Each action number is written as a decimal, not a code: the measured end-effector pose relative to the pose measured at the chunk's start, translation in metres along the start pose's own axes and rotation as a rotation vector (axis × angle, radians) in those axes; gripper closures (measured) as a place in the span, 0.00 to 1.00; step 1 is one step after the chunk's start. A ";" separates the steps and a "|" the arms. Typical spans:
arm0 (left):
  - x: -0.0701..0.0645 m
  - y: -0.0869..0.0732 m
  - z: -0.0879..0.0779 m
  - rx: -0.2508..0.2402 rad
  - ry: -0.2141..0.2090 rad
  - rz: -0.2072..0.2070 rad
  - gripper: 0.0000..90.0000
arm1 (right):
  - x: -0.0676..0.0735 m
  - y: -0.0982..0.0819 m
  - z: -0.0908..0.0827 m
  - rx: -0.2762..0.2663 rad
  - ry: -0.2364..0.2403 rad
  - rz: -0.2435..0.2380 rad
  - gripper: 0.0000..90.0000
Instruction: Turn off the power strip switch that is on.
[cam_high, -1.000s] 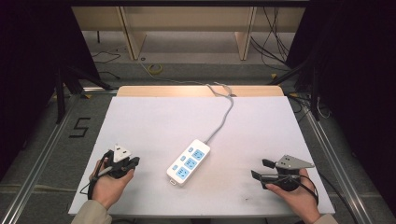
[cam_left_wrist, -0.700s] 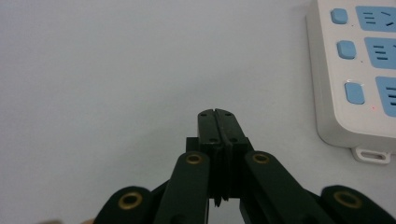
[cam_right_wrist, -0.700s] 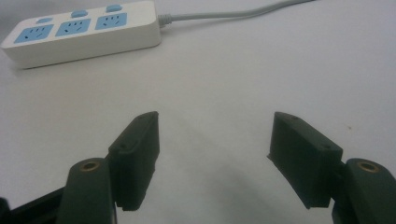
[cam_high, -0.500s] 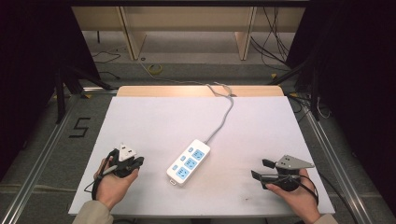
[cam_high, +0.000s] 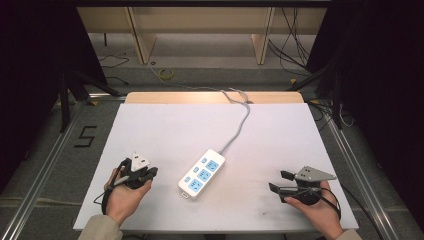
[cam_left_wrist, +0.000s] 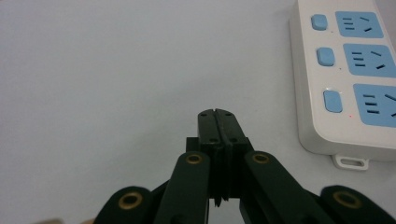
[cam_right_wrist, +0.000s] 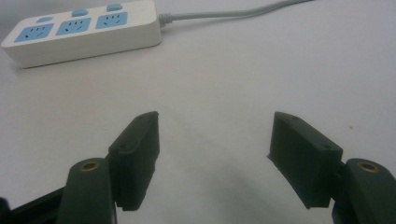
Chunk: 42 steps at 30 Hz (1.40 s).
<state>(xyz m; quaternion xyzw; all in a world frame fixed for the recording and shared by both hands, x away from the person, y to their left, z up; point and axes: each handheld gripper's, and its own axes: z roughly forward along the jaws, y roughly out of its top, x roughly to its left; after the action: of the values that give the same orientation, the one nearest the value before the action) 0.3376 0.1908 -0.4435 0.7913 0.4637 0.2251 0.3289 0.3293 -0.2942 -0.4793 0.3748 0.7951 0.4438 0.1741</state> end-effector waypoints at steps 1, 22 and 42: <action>0.000 0.000 0.000 -0.001 0.000 0.000 1.00 | 0.000 0.000 0.000 0.000 0.000 0.000 0.38; -0.010 0.009 0.005 0.003 -0.023 0.009 1.00 | 0.000 0.000 0.000 0.002 0.003 -0.001 0.38; -0.021 0.018 0.010 0.006 -0.045 0.028 1.00 | 0.000 0.000 0.001 0.006 0.007 -0.002 0.38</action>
<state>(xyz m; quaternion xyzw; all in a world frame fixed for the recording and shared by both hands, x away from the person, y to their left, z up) 0.3451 0.1625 -0.4385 0.8035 0.4458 0.2104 0.3337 0.3293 -0.2939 -0.4799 0.3730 0.7974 0.4426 0.1706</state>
